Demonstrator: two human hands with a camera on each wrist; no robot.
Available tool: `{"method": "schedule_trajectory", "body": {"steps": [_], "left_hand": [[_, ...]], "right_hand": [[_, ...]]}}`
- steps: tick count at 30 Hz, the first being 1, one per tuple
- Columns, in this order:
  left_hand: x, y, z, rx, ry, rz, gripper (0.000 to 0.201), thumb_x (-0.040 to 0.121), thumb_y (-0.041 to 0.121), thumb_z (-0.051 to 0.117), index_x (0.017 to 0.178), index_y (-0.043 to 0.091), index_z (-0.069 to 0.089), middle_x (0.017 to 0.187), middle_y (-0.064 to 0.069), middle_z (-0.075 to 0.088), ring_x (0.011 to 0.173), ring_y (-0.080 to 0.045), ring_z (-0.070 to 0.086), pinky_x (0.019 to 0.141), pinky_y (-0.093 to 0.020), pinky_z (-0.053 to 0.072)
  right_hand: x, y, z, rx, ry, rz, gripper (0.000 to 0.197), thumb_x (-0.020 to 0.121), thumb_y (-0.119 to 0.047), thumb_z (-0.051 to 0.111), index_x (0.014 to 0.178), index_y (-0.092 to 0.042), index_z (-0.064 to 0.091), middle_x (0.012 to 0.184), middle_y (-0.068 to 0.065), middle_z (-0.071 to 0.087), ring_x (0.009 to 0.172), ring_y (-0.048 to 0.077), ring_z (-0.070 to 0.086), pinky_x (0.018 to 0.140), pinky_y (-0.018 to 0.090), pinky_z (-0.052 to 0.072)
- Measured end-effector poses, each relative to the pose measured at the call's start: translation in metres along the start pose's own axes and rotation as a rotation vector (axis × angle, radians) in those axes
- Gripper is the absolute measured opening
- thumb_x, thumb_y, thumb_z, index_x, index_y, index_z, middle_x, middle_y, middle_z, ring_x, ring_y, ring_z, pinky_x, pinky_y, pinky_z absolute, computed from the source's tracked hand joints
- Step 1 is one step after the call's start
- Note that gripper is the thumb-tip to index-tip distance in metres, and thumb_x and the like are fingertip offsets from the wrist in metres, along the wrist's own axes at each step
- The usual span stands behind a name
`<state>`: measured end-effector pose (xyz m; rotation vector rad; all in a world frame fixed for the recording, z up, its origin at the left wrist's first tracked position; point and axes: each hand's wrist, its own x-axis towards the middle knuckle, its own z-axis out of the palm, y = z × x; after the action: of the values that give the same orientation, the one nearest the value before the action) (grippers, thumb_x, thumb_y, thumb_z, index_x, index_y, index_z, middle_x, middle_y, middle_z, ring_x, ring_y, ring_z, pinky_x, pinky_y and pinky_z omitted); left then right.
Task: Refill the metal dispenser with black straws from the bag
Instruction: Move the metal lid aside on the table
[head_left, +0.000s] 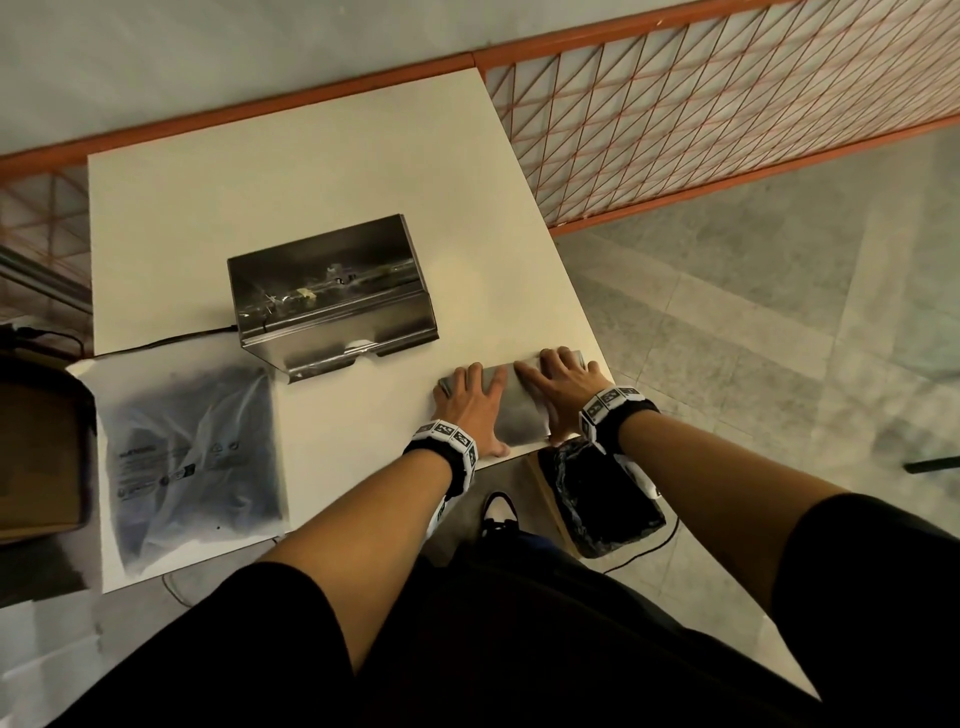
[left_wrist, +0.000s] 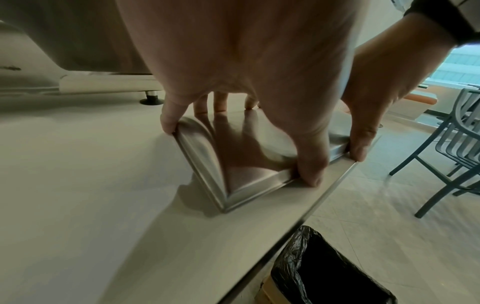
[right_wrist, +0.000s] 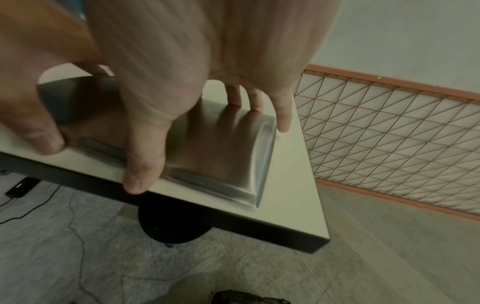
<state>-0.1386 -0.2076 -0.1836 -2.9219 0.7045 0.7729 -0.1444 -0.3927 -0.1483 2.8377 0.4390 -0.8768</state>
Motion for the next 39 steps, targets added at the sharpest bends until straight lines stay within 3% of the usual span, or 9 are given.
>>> {"method": "schedule_trajectory", "body": {"steps": [15, 18, 21, 24, 27, 32, 35, 37, 39], "left_hand": [[-0.002, -0.004, -0.005, -0.056, -0.045, 0.017, 0.123, 0.064, 0.067, 0.082, 0.157, 0.029, 0.012, 0.157, -0.014, 0.019, 0.145, -0.038, 0.021, 0.112, -0.065, 0.032], [-0.012, -0.012, -0.019, -0.132, -0.045, -0.013, 0.102, 0.073, 0.068, 0.075, 0.155, 0.028, 0.027, 0.161, -0.011, 0.019, 0.150, -0.034, 0.017, 0.114, -0.068, 0.025], [-0.034, -0.041, -0.035, -0.287, 0.009, -0.028, 0.064, 0.093, 0.053, 0.062, 0.146, 0.022, 0.044, 0.153, -0.008, 0.038, 0.142, -0.029, 0.036, 0.112, -0.057, 0.036], [-0.068, -0.096, -0.039, -0.572, 0.098, -0.183, 0.040, 0.099, 0.035, 0.060, 0.136, 0.021, 0.056, 0.125, -0.002, 0.065, 0.116, -0.025, 0.061, 0.099, -0.043, 0.051], [-0.111, -0.162, -0.026, -0.773, 0.248, -0.449, 0.030, 0.098, 0.024, 0.064, 0.127, 0.017, 0.064, 0.108, -0.001, 0.073, 0.104, -0.022, 0.067, 0.093, -0.037, 0.052], [-0.177, -0.258, 0.007, -0.894, 0.340, -0.717, 0.027, 0.095, 0.010, 0.065, 0.122, 0.011, 0.067, 0.111, -0.010, 0.071, 0.107, -0.031, 0.067, 0.095, -0.035, 0.051], [-0.204, -0.304, 0.019, -0.852, 0.356, -0.827, 0.036, 0.094, 0.023, 0.067, 0.130, 0.018, 0.062, 0.128, -0.011, 0.062, 0.118, -0.035, 0.059, 0.103, -0.046, 0.049], [-0.214, -0.329, 0.024, -0.810, 0.383, -0.891, 0.043, 0.093, 0.028, 0.068, 0.133, 0.020, 0.059, 0.136, -0.013, 0.051, 0.125, -0.037, 0.050, 0.108, -0.048, 0.045], [-0.220, -0.348, 0.027, -0.802, 0.429, -0.928, 0.049, 0.089, 0.034, 0.071, 0.134, 0.021, 0.055, 0.138, -0.014, 0.043, 0.128, -0.039, 0.046, 0.110, -0.052, 0.043]], "right_hand": [[0.001, -0.005, -0.006, -0.007, -0.013, 0.024, 0.133, 0.047, -0.064, 0.084, 0.151, -0.032, 0.008, 0.144, 0.014, 0.027, 0.136, 0.039, 0.025, 0.099, 0.074, 0.031], [0.002, -0.015, -0.023, 0.006, -0.046, 0.037, 0.112, 0.060, -0.068, 0.076, 0.148, -0.029, 0.019, 0.148, 0.014, 0.024, 0.138, 0.038, 0.025, 0.103, 0.068, 0.029], [0.010, -0.033, -0.047, 0.124, -0.025, 0.024, 0.069, 0.080, -0.054, 0.066, 0.137, -0.023, 0.043, 0.138, 0.011, 0.039, 0.128, 0.034, 0.041, 0.101, 0.054, 0.041], [0.025, -0.066, -0.067, 0.308, -0.110, -0.036, 0.046, 0.090, -0.041, 0.060, 0.131, -0.019, 0.054, 0.128, 0.010, 0.055, 0.120, 0.032, 0.054, 0.097, 0.043, 0.047], [0.041, -0.117, -0.082, 0.422, -0.203, -0.094, 0.040, 0.092, -0.040, 0.060, 0.127, -0.020, 0.060, 0.128, 0.007, 0.062, 0.120, 0.029, 0.055, 0.097, 0.034, 0.045], [0.074, -0.211, -0.097, 0.643, -0.255, -0.109, 0.022, 0.091, -0.037, 0.066, 0.104, -0.020, 0.069, 0.115, 0.009, 0.068, 0.110, 0.030, 0.062, 0.093, 0.035, 0.050], [0.094, -0.259, -0.101, 0.806, -0.296, -0.083, 0.012, 0.089, -0.030, 0.069, 0.087, -0.018, 0.068, 0.097, 0.015, 0.072, 0.086, 0.029, 0.070, 0.066, 0.032, 0.056], [0.106, -0.287, -0.100, 0.864, -0.290, -0.049, 0.013, 0.088, -0.029, 0.071, 0.089, -0.015, 0.068, 0.092, 0.015, 0.071, 0.086, 0.031, 0.070, 0.059, 0.030, 0.054], [0.114, -0.310, -0.101, 0.884, -0.272, -0.017, 0.021, 0.088, -0.031, 0.070, 0.100, -0.013, 0.067, 0.093, 0.012, 0.068, 0.093, 0.033, 0.070, 0.067, 0.035, 0.058]]}}
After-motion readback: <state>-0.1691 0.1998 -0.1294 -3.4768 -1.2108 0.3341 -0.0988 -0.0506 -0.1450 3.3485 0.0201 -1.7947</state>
